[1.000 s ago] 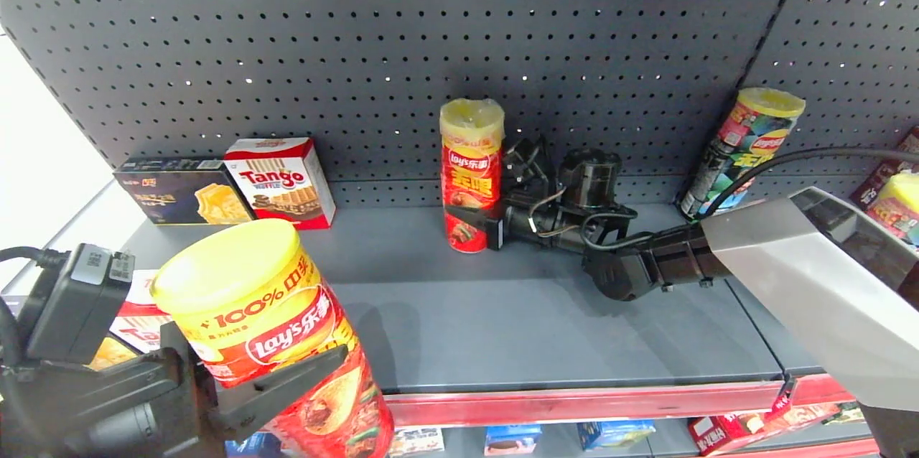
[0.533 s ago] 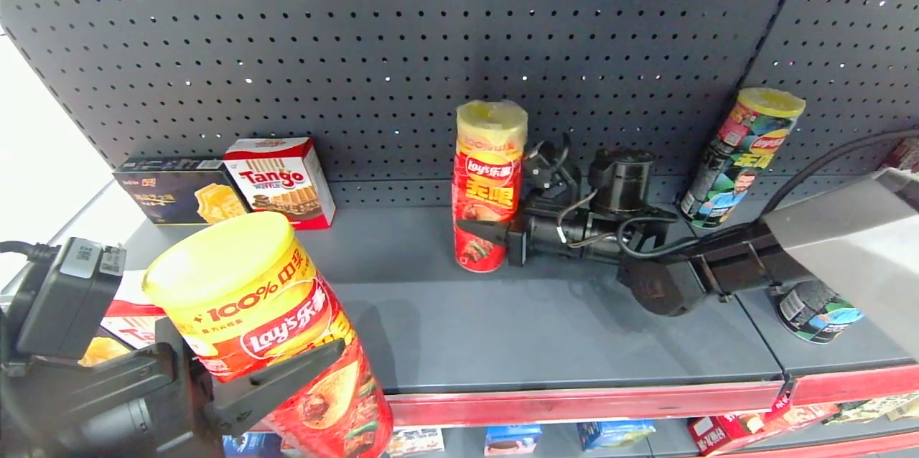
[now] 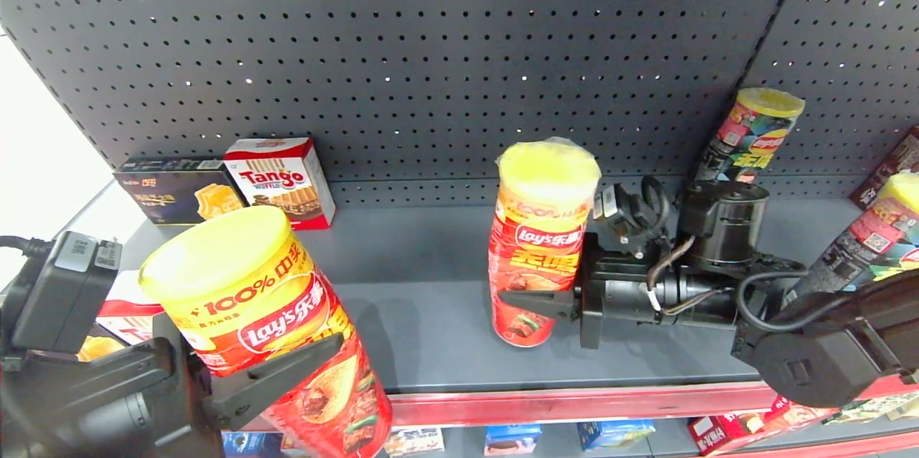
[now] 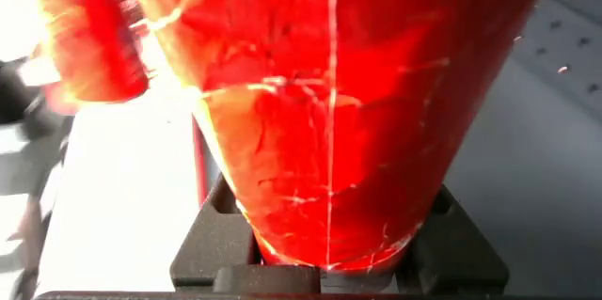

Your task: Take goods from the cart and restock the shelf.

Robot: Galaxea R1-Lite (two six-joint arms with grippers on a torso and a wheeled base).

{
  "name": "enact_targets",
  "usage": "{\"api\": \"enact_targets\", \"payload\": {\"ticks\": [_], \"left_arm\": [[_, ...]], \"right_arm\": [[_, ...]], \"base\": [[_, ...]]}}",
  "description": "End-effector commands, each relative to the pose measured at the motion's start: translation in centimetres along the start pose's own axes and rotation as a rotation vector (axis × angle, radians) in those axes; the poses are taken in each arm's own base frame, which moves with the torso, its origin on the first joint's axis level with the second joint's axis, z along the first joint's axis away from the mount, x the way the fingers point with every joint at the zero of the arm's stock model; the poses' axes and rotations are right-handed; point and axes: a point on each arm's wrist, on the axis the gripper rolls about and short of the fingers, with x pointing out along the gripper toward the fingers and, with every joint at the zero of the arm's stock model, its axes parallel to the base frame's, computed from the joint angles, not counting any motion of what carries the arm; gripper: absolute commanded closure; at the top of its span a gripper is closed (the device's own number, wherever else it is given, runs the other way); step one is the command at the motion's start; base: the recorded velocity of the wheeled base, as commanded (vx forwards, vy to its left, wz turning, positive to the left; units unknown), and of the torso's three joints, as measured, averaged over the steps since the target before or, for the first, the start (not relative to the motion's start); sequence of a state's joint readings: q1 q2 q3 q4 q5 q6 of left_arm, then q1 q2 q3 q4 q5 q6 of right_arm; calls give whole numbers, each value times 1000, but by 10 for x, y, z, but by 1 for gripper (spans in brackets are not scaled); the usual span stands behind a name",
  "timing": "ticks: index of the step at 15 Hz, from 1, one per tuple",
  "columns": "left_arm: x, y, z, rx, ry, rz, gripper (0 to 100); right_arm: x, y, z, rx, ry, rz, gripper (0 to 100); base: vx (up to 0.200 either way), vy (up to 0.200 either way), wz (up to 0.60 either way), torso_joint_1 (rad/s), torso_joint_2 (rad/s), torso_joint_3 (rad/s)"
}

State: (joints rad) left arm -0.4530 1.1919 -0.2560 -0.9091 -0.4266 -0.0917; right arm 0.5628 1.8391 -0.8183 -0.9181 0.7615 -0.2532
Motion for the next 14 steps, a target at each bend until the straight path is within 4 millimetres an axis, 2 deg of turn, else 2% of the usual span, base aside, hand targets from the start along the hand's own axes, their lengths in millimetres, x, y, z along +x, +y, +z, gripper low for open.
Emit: {"api": "enact_targets", "payload": {"ticks": [1, 6, 14], "left_arm": [[1, 0, 0, -1, 2, 1, 100], [0, 1, 0, -3, 2, 2, 100], [1, 1, -1, -4, 5, 3, 100]], "right_arm": [[-9, 7, 3, -21, -19, -4, 100], [6, 3, -24, -3, -7, 14, 100], [20, -4, -41, 7, -4, 43, 100]], "base": [[0, 0, 0, 0, 0, 0], [0, 0, 0, 0, 0, 0], [0, 0, 0, 0, 0, 0]]}}
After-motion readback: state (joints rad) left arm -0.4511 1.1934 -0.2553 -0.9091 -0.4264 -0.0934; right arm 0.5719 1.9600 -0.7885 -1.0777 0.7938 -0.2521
